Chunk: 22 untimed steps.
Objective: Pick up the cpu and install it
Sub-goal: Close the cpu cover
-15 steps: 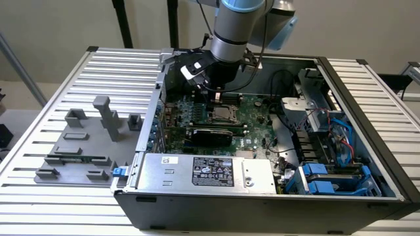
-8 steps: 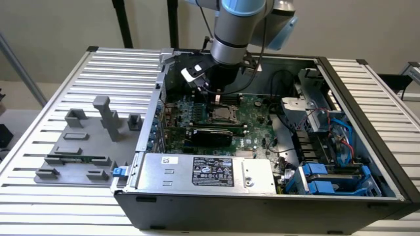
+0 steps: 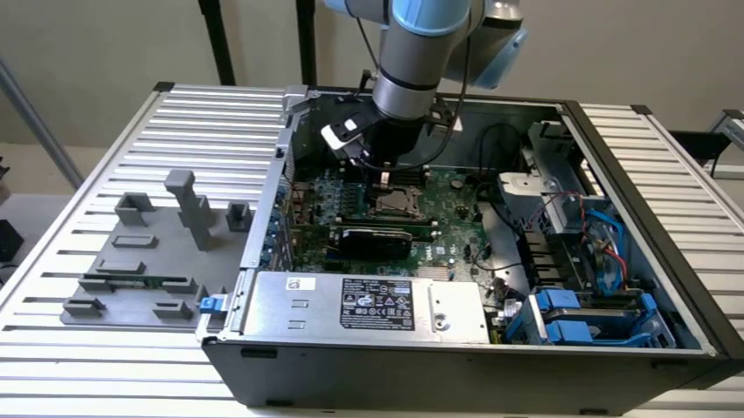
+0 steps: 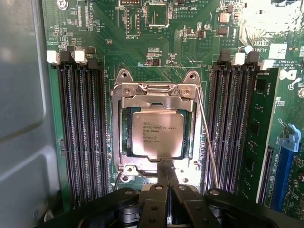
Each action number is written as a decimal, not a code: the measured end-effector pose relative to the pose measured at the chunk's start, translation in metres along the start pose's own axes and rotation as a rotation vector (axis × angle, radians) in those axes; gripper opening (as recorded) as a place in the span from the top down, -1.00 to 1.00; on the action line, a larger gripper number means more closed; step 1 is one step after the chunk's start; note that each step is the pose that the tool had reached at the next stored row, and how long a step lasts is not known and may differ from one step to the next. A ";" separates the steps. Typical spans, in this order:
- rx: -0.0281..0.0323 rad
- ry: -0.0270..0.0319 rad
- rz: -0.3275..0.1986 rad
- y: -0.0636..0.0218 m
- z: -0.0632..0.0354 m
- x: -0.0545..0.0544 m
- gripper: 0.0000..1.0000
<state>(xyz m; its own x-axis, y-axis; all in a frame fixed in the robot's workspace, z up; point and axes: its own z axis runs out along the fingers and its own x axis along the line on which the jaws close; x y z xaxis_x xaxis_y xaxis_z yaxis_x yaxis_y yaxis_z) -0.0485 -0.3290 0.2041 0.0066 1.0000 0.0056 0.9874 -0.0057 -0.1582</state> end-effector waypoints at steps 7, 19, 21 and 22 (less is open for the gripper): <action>0.0041 -0.0006 0.000 0.0006 0.0039 0.001 0.79; 0.0212 -0.0001 0.000 -0.0001 -0.0023 0.001 0.79; 0.0211 0.0001 0.000 0.0004 -0.0013 0.001 0.79; 0.0213 -0.0001 0.000 0.0007 -0.0005 0.002 0.79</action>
<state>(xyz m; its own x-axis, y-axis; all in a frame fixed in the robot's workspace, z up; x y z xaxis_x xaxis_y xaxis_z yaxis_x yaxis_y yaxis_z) -0.0478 -0.3273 0.2045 0.0067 1.0000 0.0056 0.9838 -0.0056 -0.1791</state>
